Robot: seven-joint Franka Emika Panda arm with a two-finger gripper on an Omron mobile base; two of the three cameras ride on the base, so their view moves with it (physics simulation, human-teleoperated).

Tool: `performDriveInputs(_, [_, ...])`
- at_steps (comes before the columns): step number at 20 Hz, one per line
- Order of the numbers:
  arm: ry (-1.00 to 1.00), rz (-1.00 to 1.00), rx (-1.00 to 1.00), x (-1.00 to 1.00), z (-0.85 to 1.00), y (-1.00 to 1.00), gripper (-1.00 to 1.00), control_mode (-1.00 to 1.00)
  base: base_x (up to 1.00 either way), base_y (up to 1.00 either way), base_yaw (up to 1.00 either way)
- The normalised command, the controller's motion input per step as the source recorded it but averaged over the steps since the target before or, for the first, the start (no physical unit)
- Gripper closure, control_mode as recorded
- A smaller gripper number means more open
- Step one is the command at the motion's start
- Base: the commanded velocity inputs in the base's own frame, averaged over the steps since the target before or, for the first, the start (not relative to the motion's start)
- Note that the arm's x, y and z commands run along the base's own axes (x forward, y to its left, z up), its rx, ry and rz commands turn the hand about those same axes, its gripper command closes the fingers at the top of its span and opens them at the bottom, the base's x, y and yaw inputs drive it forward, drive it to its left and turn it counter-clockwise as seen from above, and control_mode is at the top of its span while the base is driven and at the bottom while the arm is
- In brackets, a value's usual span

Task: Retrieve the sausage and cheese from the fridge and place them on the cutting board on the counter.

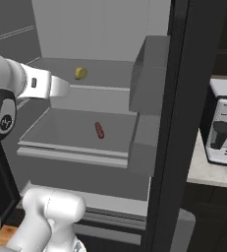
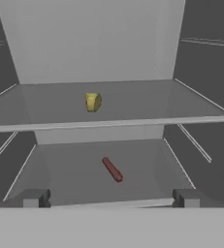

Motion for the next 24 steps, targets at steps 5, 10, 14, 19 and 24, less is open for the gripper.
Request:
performDriveInputs(5, [0.00, 0.00, 0.00, 0.00, 0.00, 0.00, -1.00, 1.00, 0.72, 0.00, 0.00])
performDriveInputs(10, [0.01, 0.00, 0.00, 0.00, 0.00, 0.00, -1.00, -1.00, 0.05, 0.00, 0.00])
performDriveInputs(14, [0.13, 0.00, 0.01, 0.20, 0.00, 0.00, -1.00, -1.00, 0.00, 0.00, 0.00])
performDriveInputs(19, [0.35, 0.04, 0.02, 0.18, -0.22, 0.00, -1.00, -1.00, 0.00, 0.00, 0.00])
performDriveInputs(24, [0.03, 0.03, 0.00, 0.00, -0.41, 0.00, -1.00, -1.00, 0.00, 0.00, 0.00])
